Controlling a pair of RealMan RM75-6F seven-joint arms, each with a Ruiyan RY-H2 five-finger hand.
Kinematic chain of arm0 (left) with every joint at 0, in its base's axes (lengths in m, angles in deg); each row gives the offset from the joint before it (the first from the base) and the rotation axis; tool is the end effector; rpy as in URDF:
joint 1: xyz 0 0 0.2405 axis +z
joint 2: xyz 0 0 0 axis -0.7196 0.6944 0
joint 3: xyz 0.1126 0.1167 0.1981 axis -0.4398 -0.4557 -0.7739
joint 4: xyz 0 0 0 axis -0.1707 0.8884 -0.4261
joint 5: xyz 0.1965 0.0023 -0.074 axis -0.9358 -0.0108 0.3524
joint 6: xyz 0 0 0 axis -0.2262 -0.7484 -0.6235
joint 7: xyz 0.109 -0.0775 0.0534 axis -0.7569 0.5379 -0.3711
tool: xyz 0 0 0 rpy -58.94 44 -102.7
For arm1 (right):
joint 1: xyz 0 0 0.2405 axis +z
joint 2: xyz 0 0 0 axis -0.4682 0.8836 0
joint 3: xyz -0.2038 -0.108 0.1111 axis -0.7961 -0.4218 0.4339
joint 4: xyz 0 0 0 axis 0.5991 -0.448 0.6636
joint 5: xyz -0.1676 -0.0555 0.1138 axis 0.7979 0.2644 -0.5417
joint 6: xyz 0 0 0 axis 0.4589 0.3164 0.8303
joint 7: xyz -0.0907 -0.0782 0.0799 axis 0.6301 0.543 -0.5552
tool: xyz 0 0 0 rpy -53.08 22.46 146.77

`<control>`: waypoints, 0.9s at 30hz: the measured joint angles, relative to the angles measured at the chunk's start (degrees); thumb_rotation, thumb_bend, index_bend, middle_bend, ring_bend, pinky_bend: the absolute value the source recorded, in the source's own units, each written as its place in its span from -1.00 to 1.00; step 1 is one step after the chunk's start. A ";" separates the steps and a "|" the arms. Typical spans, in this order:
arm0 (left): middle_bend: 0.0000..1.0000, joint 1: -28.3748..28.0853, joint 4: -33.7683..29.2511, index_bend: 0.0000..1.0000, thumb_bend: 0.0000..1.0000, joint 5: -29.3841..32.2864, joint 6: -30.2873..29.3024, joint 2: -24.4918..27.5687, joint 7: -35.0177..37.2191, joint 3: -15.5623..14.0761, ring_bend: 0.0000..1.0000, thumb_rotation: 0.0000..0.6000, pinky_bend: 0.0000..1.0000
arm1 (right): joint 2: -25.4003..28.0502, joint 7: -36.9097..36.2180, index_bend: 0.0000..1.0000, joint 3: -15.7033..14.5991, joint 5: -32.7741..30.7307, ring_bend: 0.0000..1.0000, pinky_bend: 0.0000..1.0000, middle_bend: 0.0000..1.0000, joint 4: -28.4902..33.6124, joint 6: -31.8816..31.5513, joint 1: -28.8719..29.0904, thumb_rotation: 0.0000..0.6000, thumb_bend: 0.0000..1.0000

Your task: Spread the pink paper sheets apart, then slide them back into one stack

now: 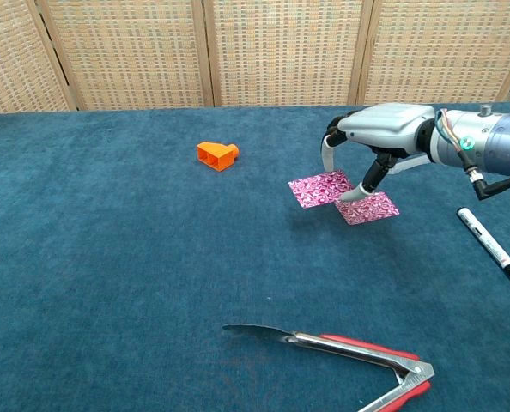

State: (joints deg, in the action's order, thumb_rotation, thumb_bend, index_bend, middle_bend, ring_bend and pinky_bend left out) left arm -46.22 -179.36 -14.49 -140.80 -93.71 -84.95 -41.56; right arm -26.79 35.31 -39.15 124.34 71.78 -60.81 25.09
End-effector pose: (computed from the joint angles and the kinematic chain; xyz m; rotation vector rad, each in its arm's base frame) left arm -0.3249 0.1466 0.2038 -1.3410 -0.9113 -0.7325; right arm -0.1500 -0.4178 -0.0177 2.0709 -0.6874 0.7917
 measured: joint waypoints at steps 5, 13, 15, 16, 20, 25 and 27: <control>-1.00 0.10 -0.40 -0.80 -0.95 -0.14 -0.24 0.17 -0.33 -0.04 -1.00 1.00 -1.00 | -0.24 -1.52 -0.07 -0.93 0.55 -1.00 -1.00 -0.55 -3.13 0.28 -0.40 1.00 -0.12; -1.00 0.33 -0.67 -0.80 -0.95 0.02 -0.35 0.35 -0.53 -0.15 -1.00 1.00 -1.00 | -1.58 -5.94 -0.07 -2.50 1.99 -1.00 -1.00 -0.55 -9.22 0.97 -1.00 1.00 -0.12; -1.00 0.31 -0.76 -0.80 -0.95 -0.02 -0.32 0.38 -0.59 -0.16 -1.00 1.00 -1.00 | -1.93 -6.63 -0.07 -2.93 2.33 -1.00 -1.00 -0.55 -10.48 1.22 -1.14 1.00 -0.12; -1.00 0.30 -0.80 -0.80 -0.95 -0.04 -0.35 0.38 -0.63 -0.15 -1.00 1.00 -1.00 | -2.21 -7.11 -0.07 -3.21 2.57 -1.00 -1.00 -0.56 -11.38 1.35 -1.24 1.00 -0.12; -1.00 0.35 -0.84 -0.80 -0.95 0.02 -0.37 0.39 -0.72 -0.15 -1.00 1.00 -1.00 | -3.06 -9.01 -0.07 -3.91 3.28 -1.00 -1.00 -0.59 -13.75 1.74 -1.51 1.00 -0.12; -1.00 0.41 -0.86 -0.80 -0.96 0.06 -0.39 0.39 -0.74 -0.19 -1.00 1.00 -1.00 | -3.70 -10.66 -0.20 -4.36 3.92 -1.00 -1.00 -0.66 -15.50 2.09 -1.62 1.00 -0.26; -1.00 0.43 -0.87 -0.80 -0.96 0.08 -0.39 0.40 -0.76 -0.19 -1.00 1.00 -1.00 | -3.82 -11.11 -0.27 -4.45 4.12 -1.00 -1.00 -0.68 -15.90 2.19 -1.62 1.00 -0.40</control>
State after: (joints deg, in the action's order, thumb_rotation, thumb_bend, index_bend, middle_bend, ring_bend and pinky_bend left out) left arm -45.79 -180.23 -14.42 -141.19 -93.31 -85.71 -41.76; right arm -30.61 24.21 -43.60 128.46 55.88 -58.63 23.47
